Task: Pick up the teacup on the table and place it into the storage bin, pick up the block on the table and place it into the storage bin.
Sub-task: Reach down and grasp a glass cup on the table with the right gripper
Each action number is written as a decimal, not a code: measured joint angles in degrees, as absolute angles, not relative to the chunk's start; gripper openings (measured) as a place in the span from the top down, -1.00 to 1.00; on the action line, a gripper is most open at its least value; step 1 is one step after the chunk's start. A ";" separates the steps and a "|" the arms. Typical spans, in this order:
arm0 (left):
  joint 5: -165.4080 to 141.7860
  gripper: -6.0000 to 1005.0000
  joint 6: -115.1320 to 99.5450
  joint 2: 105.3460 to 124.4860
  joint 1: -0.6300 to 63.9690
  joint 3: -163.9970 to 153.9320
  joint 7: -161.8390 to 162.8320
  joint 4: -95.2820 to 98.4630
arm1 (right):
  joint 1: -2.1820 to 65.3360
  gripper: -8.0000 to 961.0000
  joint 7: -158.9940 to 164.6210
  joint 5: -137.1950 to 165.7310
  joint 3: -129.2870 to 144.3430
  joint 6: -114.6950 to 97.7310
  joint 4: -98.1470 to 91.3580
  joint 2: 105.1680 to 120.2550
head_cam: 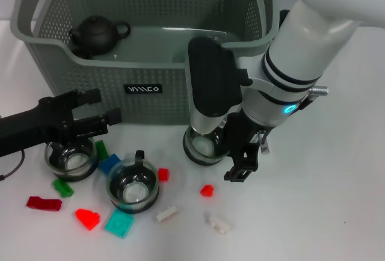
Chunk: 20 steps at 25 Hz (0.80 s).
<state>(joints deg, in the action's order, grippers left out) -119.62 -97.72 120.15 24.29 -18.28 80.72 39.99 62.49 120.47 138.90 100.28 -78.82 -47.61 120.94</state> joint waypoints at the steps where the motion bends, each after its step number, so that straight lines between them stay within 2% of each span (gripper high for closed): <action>1: -119.62 -0.71 -97.72 120.15 24.26 -18.28 80.72 39.99 | 62.49 -0.34 120.42 138.84 100.52 -78.56 -47.61 120.94; 20: -119.62 -0.71 -97.44 120.15 24.33 -18.28 80.68 39.99 | 61.51 -0.27 120.40 139.00 101.70 -76.43 -52.30 120.90</action>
